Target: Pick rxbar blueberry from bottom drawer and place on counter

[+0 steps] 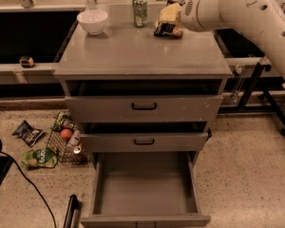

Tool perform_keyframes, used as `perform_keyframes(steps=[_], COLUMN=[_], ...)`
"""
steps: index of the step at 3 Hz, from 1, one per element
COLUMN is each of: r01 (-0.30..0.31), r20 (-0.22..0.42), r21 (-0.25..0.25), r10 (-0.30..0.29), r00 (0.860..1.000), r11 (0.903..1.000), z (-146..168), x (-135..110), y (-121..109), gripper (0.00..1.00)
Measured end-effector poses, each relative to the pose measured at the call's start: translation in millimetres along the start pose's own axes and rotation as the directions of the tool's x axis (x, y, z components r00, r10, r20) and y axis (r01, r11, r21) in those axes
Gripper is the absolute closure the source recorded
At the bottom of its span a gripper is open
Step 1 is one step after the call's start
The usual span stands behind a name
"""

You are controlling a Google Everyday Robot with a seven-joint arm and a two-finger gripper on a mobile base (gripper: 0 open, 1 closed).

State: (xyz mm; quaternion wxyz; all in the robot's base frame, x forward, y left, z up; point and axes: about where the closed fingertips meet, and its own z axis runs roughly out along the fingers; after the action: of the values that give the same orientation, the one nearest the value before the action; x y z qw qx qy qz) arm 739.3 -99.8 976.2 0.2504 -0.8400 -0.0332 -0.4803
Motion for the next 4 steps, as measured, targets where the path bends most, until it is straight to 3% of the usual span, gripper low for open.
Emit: perform_keyframes(steps=[1, 2, 3, 4], r01=[0.010, -0.007, -0.026, -0.043], r20=[0.068, 0.189, 0.274, 0.321], r21=[0.017, 0.041, 0.031, 0.006], r10=[-0.011, -0.001, 0.017, 0.039], r00=[0.998, 0.982, 0.962, 0.946], r11=[0.9998, 0.9991, 0.9992, 0.9990], z=[16, 39, 55, 69], x=[-8, -27, -41, -50], y=[-1, 2, 9, 19], gripper=[1.00, 1.00, 0.81, 0.58])
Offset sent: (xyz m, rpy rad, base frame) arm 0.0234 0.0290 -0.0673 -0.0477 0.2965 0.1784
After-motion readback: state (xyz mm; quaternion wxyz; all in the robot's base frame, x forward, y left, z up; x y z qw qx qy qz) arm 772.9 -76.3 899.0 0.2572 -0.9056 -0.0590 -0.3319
